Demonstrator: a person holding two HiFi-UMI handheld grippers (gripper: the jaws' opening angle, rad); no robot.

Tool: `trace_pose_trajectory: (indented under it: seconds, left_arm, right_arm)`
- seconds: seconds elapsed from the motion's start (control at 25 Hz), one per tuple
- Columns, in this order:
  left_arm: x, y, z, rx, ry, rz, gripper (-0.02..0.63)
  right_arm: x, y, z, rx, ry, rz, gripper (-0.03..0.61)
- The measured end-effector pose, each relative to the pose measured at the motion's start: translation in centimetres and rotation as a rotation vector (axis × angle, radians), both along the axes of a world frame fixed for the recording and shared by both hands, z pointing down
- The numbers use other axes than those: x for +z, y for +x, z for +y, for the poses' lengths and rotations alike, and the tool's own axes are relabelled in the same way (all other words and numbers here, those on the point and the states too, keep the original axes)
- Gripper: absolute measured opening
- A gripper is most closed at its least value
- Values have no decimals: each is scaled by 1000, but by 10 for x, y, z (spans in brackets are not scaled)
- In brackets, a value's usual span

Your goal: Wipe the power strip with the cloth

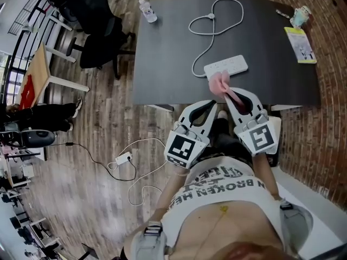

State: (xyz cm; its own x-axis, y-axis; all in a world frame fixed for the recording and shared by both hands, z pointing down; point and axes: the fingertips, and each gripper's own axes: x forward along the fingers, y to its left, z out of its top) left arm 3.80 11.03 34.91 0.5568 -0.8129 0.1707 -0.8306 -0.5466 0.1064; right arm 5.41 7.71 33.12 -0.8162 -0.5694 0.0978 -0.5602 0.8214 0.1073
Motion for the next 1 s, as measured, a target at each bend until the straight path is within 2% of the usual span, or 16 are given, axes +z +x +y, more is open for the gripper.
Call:
trace_pose_trajectory:
  seconds: [0.24,0.52,1.0]
  left_arm:
    - [-9,-1,-64,-24,15,-19,8]
    - [-5,1,-116,-55,-14,-13,8]
    - [-2,25,-167,-82,-12,-28,8]
  right_arm:
    - [-9,-7,-59,-45,10,-15,17]
    - [-9,-3,-113,-76,6,-7,17]
    - [-4,25,-161,-94,9,1,17]
